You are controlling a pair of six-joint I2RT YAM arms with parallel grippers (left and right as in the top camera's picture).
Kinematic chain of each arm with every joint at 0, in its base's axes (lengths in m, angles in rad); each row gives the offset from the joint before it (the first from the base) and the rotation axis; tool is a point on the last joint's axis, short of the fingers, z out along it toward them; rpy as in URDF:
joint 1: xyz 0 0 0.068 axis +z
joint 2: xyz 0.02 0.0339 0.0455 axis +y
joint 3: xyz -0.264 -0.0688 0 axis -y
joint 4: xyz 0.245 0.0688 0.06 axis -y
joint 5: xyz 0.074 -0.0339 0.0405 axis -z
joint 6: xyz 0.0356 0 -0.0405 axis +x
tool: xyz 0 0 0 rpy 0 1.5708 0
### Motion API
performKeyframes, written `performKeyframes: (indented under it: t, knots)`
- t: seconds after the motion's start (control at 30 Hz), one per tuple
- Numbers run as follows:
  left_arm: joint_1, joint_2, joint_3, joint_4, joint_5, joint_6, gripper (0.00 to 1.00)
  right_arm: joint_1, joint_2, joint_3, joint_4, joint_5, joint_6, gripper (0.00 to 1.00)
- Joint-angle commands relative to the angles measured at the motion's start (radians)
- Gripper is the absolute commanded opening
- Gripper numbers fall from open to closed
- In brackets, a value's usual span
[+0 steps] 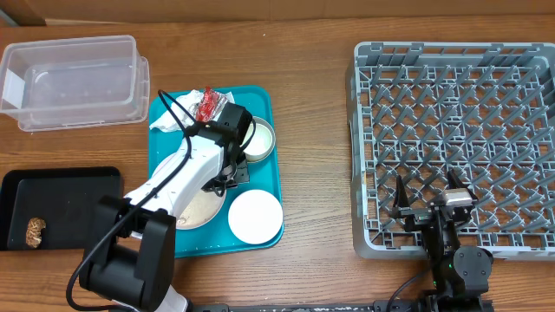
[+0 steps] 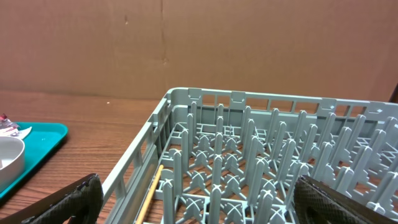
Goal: Sort waste into correct bins and load items into the dishwasher
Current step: 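Lift the rice plate with the left gripper and move it left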
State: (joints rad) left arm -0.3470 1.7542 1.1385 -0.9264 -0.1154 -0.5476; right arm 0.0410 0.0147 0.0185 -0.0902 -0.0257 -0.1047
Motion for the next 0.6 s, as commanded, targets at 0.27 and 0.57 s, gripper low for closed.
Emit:
performKeyframes:
  t: [0.27, 0.57]
  knots:
    - [0.006, 0.000, 0.217, -0.200, -0.135, -0.009, 0.04, 0.004, -0.012, -0.010, 0.006, 0.003, 0.008, 1.00]
    - [0.080, 0.000, 0.397, -0.338, -0.217, 0.006, 0.04, 0.004, -0.012, -0.010, 0.006, 0.003, 0.008, 1.00]
